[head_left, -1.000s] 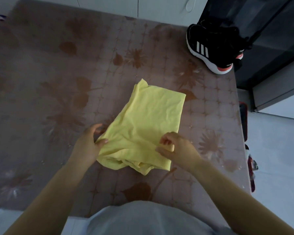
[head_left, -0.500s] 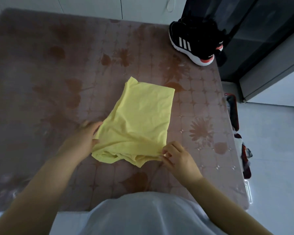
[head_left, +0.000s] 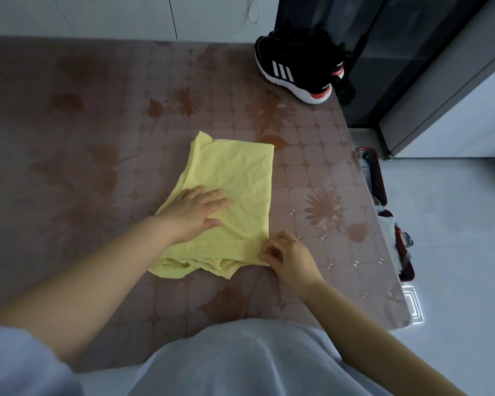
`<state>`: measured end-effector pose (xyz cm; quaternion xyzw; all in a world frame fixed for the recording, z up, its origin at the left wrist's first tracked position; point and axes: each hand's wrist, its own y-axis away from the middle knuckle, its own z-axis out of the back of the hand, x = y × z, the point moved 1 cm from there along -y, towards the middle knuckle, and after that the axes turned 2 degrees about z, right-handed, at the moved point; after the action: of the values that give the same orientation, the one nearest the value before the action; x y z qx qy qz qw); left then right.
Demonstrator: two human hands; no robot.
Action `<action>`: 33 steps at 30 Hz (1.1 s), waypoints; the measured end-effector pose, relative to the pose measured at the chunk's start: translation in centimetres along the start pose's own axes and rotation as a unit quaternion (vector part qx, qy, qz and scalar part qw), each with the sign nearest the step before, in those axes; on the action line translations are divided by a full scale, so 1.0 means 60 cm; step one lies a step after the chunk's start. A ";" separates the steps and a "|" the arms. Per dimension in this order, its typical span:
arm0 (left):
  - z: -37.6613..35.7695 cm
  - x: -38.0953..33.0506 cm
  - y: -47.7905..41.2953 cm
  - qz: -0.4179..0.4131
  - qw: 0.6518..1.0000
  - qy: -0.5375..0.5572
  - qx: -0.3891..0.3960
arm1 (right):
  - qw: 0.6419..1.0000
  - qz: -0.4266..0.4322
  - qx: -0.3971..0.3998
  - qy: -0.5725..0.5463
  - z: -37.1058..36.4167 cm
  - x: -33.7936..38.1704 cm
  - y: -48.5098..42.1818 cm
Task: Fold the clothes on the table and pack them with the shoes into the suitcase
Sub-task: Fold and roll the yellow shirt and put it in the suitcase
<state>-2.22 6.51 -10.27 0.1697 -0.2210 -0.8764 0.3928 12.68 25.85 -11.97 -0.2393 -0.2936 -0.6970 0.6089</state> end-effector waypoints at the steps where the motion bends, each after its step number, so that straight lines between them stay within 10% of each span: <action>1: 0.003 0.000 -0.001 0.001 1.000 -0.003 0.002 | 1.000 0.001 -0.002 -0.002 0.000 -0.001 0.000; 7: 0.063 -0.041 -0.035 -0.059 0.990 -0.039 -0.120 | 0.999 -0.029 -0.017 -0.012 0.000 -0.009 -0.001; 14: 0.083 -0.102 -0.103 -0.184 0.973 -0.113 -0.083 | 1.000 0.024 -0.010 -0.004 0.009 -0.003 -0.007; 24: 0.107 -0.108 -0.173 -0.072 0.979 -0.027 -0.191 | 0.983 0.029 -0.178 -0.028 0.027 0.004 0.086; 33: 0.036 -0.074 -0.068 -0.132 0.978 0.018 -0.159 | 0.996 -0.010 -0.058 0.067 0.041 -0.039 0.087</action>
<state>-2.95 12.88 -10.04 0.1483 -0.0476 -0.9413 0.2996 18.11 28.77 -11.23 -0.2245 -0.2134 -0.7331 0.6055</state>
